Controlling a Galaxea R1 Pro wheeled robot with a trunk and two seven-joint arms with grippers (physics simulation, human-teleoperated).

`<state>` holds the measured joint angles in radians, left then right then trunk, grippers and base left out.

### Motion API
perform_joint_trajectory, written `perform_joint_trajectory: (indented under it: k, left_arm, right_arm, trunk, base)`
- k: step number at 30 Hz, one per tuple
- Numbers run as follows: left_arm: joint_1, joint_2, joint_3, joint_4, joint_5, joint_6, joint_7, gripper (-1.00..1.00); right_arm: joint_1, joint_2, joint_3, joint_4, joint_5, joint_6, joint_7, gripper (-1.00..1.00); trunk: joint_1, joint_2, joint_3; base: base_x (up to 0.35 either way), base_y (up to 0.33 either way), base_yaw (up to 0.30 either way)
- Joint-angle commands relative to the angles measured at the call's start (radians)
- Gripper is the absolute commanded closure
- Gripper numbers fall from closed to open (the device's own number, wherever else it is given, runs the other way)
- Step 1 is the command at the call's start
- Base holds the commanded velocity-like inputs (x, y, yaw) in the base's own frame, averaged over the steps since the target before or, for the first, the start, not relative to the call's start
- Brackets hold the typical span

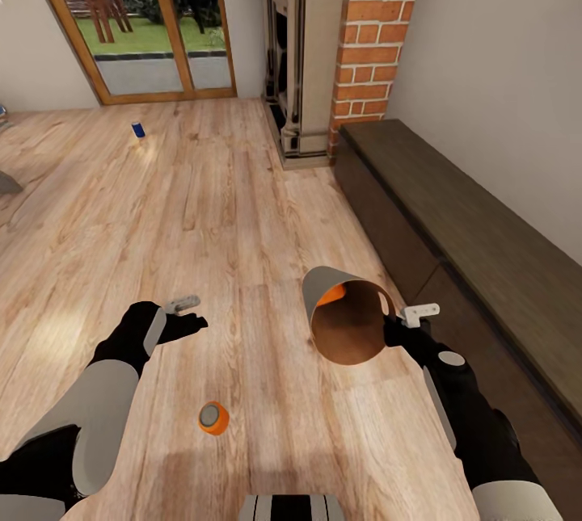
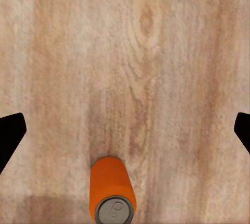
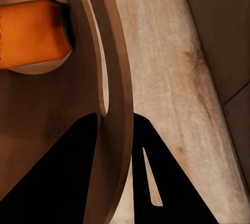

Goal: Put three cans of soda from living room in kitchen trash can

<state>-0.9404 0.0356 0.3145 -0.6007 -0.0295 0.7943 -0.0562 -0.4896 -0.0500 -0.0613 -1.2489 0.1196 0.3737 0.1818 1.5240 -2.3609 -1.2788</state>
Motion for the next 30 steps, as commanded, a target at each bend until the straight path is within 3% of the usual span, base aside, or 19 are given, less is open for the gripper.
perform_joint_trajectory:
  k: [1,8,21,30]
  left_arm:
    - [0.000,0.000,0.000,0.000,0.000,0.000,0.000,-1.00]
    - [0.000,-0.007,0.000,0.000,0.000,-0.002,0.000,-1.00]
    - [0.000,-0.014,0.000,0.000,-0.003,-0.004,0.000,-1.00]
    - [0.000,-0.014,0.000,0.001,-0.001,-0.006,-0.001,-1.00]
  right_arm:
    - [-0.001,0.000,0.000,-0.001,-0.009,0.001,0.006,1.00]
    - [-0.001,0.002,0.000,-0.003,-0.009,-0.001,0.005,1.00]
    - [-0.001,0.003,0.001,-0.003,-0.009,-0.001,0.005,1.00]
    - [-0.001,0.002,0.000,-0.004,-0.009,-0.001,0.005,1.00]
  trunk:
    - [0.000,0.000,0.000]
    - [0.000,0.000,0.000]
    - [0.000,0.000,0.000]
    - [0.000,0.000,0.000]
  base:
    - [0.000,0.000,0.000]
    - [-0.088,0.000,0.000]
    - [-0.289,0.000,0.000]
    - [-0.051,0.000,0.000]
